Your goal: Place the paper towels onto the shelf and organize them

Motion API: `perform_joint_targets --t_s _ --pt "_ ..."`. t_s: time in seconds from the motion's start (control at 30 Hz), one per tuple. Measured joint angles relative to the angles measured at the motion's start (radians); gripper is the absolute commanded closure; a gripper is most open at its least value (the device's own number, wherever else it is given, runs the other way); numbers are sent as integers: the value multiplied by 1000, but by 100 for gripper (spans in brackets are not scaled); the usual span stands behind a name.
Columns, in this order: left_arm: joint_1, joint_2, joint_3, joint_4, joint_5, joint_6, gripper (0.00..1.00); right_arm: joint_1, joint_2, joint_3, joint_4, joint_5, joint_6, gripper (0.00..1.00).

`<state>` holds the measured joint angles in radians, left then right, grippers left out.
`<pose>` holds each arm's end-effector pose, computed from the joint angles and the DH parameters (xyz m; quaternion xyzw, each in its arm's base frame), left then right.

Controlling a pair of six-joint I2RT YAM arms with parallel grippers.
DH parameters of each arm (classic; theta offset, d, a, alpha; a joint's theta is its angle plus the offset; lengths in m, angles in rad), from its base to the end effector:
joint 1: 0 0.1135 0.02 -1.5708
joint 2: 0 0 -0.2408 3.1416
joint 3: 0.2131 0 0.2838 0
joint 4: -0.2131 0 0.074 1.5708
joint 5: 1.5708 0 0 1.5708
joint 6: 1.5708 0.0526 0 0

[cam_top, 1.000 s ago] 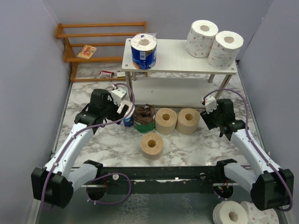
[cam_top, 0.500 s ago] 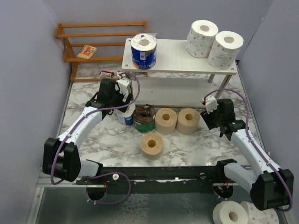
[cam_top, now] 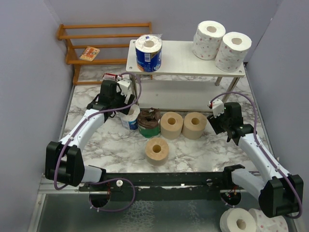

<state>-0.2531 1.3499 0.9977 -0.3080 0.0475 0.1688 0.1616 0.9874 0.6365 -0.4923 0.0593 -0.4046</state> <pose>0.3365 -0.0896 0.2315 0.1982 0.8758 -0.0398 0.4383 0.2498 0.0376 0.1810 -0.2508 0.8999 -0.0706 0.3497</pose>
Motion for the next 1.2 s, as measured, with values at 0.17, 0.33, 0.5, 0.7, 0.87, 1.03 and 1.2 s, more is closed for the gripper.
perform_joint_targets --t_s 0.17,0.33,0.5,0.7,0.87,1.03,1.2 --pt "3 -3 -35 -19 36 1 12 0 0 0 0 0 0 43" --pt "3 -3 -41 -37 60 2 16 0 0 0 0 0 0 43" --pt "3 25 -40 -37 80 5 30 0 0 0 0 0 0 43" --pt "8 91 -11 -60 149 6 56 -12 -2 0 0 3 0 43" --pt "9 99 -3 -80 179 18 100 -19 -11 0 0 3 0 43" --pt "9 99 27 -146 180 32 100 -19 -11 0 0 3 0 43" --pt "10 89 139 -275 191 50 100 -19 -11 0 0 3 0 43"
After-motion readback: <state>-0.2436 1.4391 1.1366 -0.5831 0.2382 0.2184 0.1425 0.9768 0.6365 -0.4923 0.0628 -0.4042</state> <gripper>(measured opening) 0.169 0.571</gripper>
